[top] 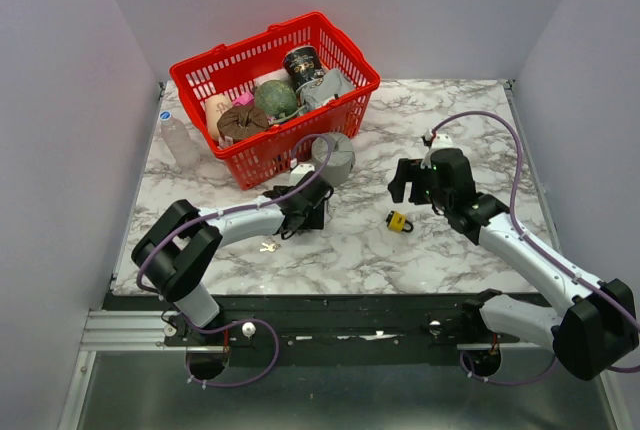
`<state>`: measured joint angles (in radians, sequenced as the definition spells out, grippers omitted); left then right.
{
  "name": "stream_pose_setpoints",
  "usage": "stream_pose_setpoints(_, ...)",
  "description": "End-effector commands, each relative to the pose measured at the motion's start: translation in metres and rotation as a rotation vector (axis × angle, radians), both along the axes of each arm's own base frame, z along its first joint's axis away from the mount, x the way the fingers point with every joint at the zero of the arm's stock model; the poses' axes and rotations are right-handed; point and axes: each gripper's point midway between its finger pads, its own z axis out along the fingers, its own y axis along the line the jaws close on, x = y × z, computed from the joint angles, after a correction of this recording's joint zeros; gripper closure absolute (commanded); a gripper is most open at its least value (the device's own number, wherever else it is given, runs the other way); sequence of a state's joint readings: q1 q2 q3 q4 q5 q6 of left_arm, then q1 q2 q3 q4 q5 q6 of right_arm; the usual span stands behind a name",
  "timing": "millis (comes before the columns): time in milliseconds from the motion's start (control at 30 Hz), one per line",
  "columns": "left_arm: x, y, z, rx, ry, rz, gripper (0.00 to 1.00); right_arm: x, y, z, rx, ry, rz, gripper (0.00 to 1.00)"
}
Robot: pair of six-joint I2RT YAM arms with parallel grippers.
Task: Unlock with the key
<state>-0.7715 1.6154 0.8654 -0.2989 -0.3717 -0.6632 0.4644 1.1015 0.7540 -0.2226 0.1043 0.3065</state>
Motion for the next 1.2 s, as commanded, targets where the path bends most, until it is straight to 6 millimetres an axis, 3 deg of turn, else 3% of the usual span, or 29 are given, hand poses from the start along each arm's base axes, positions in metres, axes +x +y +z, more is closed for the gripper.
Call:
stream_pose_setpoints(0,0.017,-0.016,0.035,-0.045,-0.069,-0.039,0.01,-0.009,0.001,-0.018,0.01,0.061,0.008,0.12)
stream_pose_setpoints(267,0.017,-0.019,0.079,-0.047,-0.113,-0.147,0.01,-0.023,0.008,-0.052,0.048,0.197,0.002,0.12)
stream_pose_setpoints(367,0.01,-0.024,0.115,-0.113,-0.155,-0.215,0.01,-0.023,0.008,-0.065,0.036,0.237,-0.008,0.12)
stream_pose_setpoints(533,-0.011,-0.035,0.197,-0.304,-0.238,-0.463,0.01,-0.021,0.008,-0.081,0.016,0.289,-0.03,0.12)
stream_pose_setpoints(600,-0.008,-0.025,0.212,-0.314,-0.268,-0.473,0.01,-0.024,0.007,-0.088,0.018,0.315,-0.042,0.12)
stream_pose_setpoints(667,0.0,-0.012,0.21,-0.266,-0.279,-0.412,0.01,-0.03,0.006,-0.093,0.028,0.336,-0.05,0.12)
stream_pose_setpoints(833,0.005,-0.005,0.183,-0.29,-0.264,-0.374,0.01,-0.037,0.007,-0.102,0.045,0.376,-0.061,0.13)
stream_pose_setpoints(1167,0.009,0.014,0.175,-0.239,-0.276,-0.346,0.01,-0.039,0.027,-0.114,0.099,0.447,-0.007,0.15)
